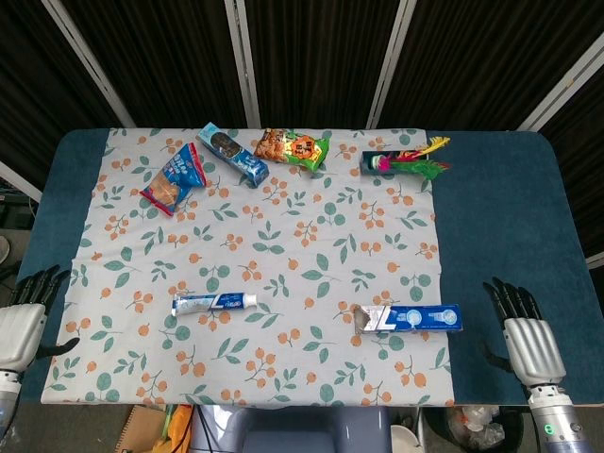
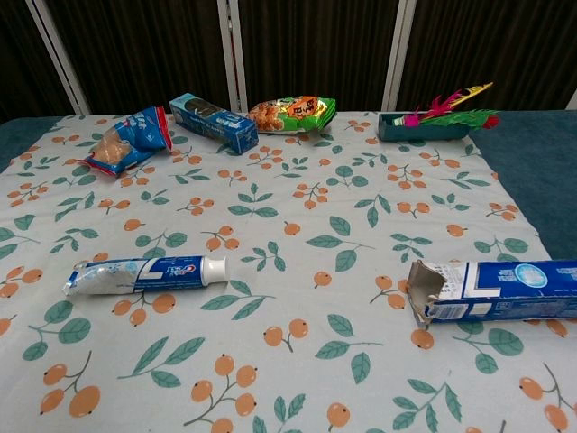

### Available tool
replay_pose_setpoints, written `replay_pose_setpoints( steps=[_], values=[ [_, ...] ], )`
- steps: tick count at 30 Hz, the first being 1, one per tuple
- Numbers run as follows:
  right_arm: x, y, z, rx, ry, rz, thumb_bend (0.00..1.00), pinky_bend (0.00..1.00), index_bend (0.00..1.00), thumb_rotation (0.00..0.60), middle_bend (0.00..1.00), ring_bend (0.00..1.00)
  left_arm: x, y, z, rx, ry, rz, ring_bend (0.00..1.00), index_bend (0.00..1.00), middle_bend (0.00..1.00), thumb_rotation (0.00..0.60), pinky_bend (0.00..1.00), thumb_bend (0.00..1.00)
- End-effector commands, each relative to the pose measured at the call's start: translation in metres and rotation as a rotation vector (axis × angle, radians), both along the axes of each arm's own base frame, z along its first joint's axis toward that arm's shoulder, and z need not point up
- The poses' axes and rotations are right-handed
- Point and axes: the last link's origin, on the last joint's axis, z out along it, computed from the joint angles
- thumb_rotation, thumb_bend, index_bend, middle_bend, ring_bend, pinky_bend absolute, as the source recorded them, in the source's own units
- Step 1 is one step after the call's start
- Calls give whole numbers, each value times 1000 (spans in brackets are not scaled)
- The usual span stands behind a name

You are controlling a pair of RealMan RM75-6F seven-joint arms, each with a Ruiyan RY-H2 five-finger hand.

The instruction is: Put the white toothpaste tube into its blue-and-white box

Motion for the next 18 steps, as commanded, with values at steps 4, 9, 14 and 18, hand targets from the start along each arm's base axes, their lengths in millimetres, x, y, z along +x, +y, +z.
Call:
replay_pose_setpoints(
  steps=[4,9,14,18],
  values=[
    [1,0,-1,4,4,6,352,0,0,600,18,0,0,1,0,1,-5,5,0,0,0,600,0,30],
    [0,1,1,8,3,-1,352,0,0,600,18,0,2,1,-2,-3,-8,1,0,0,0,600,0,30],
    [2,1,-1,34,10,-1,353,0,0,600,18,0,2,1,-4,-8,-7,-1,0,0,0,600,0,31],
    [11,6,-9,117,28,-8,353,0,0,600,18,0,3,0,-4,-10,-13,2,0,0,0,600,0,31]
  ],
)
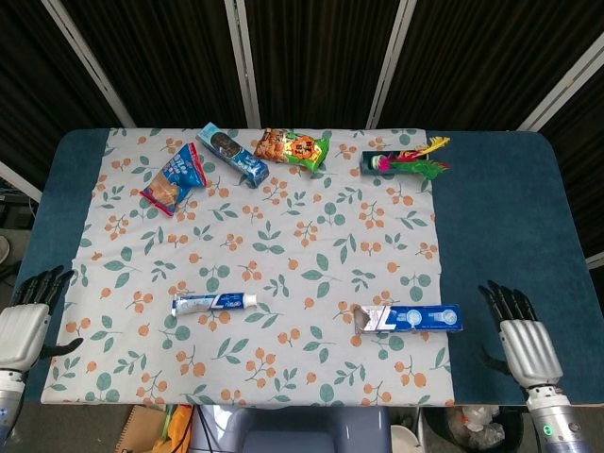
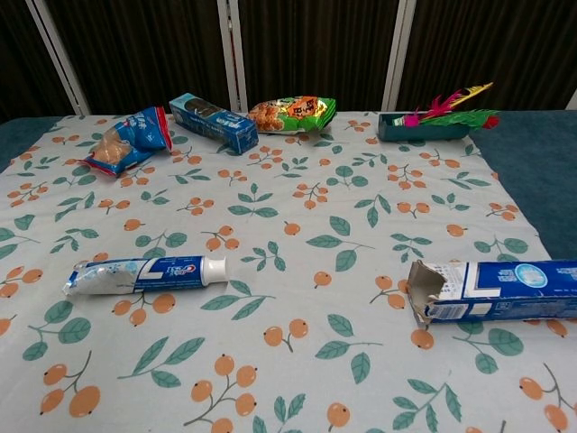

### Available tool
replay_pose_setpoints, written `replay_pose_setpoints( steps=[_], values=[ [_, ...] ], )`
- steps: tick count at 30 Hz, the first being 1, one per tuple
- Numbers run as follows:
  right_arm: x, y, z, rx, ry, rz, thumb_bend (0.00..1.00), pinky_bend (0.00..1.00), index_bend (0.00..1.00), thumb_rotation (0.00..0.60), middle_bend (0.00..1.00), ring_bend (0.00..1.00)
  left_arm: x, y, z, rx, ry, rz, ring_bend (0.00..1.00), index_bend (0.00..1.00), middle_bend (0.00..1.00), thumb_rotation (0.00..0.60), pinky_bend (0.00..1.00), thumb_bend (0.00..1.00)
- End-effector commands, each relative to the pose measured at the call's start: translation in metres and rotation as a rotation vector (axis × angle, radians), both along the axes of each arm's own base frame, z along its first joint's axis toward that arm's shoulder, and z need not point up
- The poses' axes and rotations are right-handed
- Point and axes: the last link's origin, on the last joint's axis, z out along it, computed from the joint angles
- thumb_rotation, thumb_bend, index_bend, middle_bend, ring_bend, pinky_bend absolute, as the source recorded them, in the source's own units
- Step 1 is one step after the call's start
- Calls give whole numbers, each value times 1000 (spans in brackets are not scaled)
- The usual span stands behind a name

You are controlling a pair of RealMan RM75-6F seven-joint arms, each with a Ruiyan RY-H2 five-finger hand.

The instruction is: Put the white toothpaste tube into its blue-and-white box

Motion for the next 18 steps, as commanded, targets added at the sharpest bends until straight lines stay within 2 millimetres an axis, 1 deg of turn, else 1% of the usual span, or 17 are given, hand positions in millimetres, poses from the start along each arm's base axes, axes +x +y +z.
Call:
replay_pose_setpoints(
  steps=[1,4,6,7,12,18],
  values=[
    [11,4,-8,75,25,1,353,0,0,600,18,0,1,0,0,-1,-6,2,0,0,0,600,0,31],
    [26,3,-22,123,38,29,353,0,0,600,18,0,3,0,-3,-5,-16,-2,0,0,0,600,0,31],
    [41,-2,-40,163,14,49,353,0,0,600,18,0,5,-2,-7,-25,-12,-10,0,0,0,600,0,31],
    [45,-6,-47,171,17,52,353,0,0,600,18,0,6,-2,-7,-27,-15,-12,0,0,0,600,0,31],
    [54,-19,-67,187,26,53,353,0,0,600,18,0,7,-3,-9,-35,-16,-10,0,0,0,600,0,31],
    [56,-30,-89,205,59,43,352,0,0,600,21,0,7,-3,-9,-45,-20,-3,0,0,0,600,0,32]
  ],
)
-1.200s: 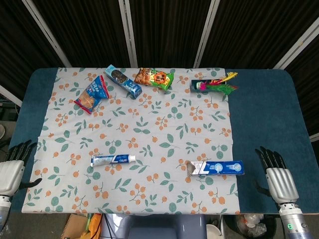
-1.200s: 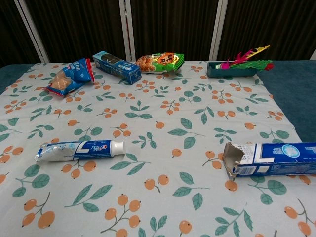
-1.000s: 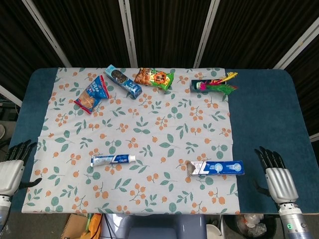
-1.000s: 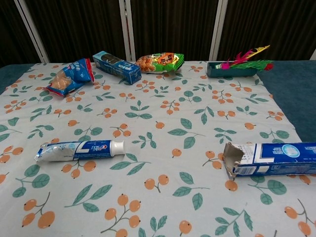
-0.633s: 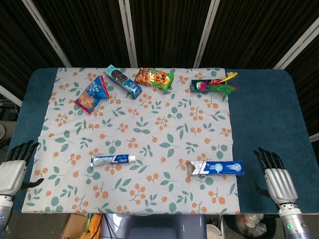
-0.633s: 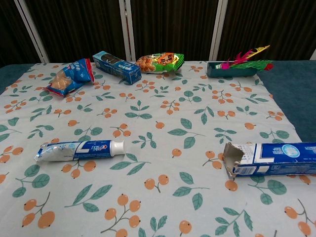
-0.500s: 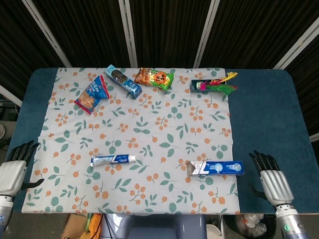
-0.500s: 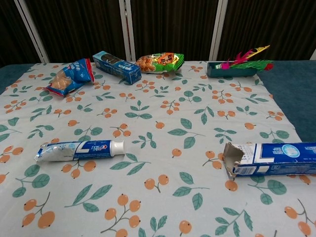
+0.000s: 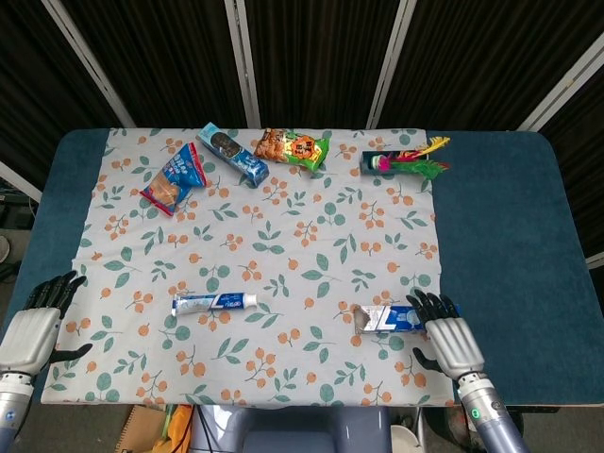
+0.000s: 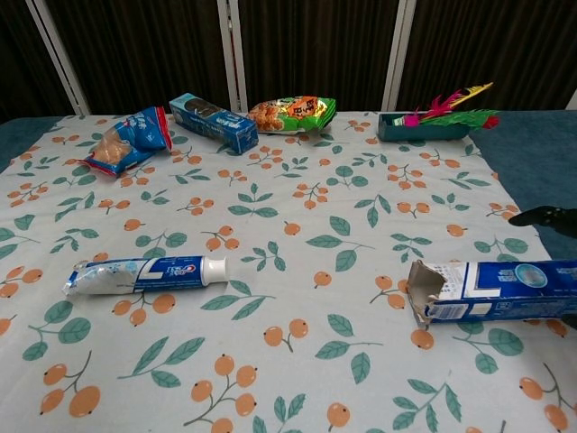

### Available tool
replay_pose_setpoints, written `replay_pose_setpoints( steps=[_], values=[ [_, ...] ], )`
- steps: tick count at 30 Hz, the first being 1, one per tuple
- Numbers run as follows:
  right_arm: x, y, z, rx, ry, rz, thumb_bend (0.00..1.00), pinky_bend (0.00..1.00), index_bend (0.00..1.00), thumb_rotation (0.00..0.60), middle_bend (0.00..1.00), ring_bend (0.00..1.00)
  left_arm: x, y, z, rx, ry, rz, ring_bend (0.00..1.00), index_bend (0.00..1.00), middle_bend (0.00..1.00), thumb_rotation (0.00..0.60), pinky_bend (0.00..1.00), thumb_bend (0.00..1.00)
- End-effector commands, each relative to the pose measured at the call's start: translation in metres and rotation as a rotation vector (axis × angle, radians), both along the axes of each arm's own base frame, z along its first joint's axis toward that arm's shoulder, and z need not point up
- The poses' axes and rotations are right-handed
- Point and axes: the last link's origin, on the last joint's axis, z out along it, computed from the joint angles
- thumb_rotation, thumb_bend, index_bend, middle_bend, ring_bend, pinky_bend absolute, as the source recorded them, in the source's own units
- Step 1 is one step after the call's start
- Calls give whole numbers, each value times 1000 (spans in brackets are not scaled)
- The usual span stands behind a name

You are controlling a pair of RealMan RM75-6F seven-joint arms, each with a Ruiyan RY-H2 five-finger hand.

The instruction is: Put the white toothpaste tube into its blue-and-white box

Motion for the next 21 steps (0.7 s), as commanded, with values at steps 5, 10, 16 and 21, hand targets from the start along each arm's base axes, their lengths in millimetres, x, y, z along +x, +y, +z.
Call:
replay_pose_setpoints(
  steps=[5,10,16,21],
  values=[
    [-2,-16,-21,4,31,-13,353,11,0,600,55,1,-1,1,1,2,-5,5,0,0,0,600,0,32],
    [-6,-22,-28,0,42,-26,352,47,16,600,97,36,-1,2,0,-2,-6,4,0,0,0,600,0,32],
    [-13,-23,-36,2,60,-47,353,137,136,600,208,152,0,2,0,-5,-5,4,0,0,0,600,0,32],
    [-15,-23,-37,-5,65,-49,352,336,378,600,441,399,0,2,-1,-5,-5,3,0,0,0,600,0,32]
  ],
)
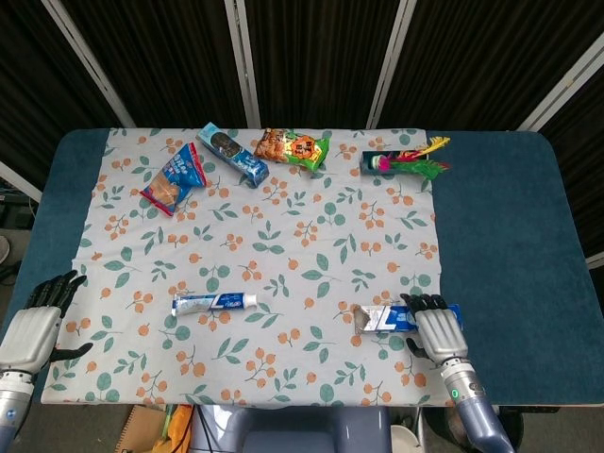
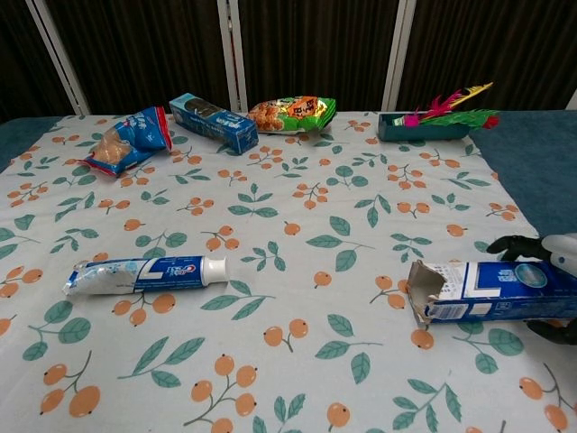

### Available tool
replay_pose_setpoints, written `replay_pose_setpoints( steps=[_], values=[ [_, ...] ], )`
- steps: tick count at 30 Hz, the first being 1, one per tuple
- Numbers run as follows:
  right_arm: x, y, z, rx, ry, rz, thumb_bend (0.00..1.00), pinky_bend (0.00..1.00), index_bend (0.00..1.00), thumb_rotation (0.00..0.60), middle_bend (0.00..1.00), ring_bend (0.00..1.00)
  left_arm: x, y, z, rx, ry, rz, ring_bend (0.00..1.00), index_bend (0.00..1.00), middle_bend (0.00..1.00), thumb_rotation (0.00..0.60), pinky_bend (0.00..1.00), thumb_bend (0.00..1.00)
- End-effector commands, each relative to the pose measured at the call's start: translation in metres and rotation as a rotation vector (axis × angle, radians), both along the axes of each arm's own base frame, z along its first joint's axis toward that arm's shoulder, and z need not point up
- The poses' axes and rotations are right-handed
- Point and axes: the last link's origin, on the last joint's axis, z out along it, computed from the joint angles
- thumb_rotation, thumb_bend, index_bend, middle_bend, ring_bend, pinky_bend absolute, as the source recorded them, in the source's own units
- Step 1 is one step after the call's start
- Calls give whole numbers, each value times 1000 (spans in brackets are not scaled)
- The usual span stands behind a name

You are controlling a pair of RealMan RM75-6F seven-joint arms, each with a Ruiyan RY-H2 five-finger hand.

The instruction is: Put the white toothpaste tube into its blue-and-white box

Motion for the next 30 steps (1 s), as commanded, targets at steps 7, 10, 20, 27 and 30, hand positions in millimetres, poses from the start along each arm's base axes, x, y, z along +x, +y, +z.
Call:
replay_pose_setpoints(
  steps=[7,10,20,27,30],
  values=[
    [8,2,7,-36,-39,33,353,477,558,600,588,551,0,0,-1,-11,-5,7,0,0,0,600,0,32],
    [14,2,15,-64,-65,64,353,496,575,600,602,565,0,1,-1,-17,-5,11,0,0,0,600,0,32],
    [28,10,52,-119,-168,116,353,495,575,600,602,565,13,17,-3,-29,14,-25,67,118,83,600,128,85],
    [27,8,60,-126,-211,102,353,495,575,600,602,565,54,54,-25,-134,68,-86,138,168,149,600,225,97],
    [26,5,64,-138,-223,91,353,495,574,600,602,565,76,70,-43,-185,76,-111,183,210,194,600,295,127]
  ],
)
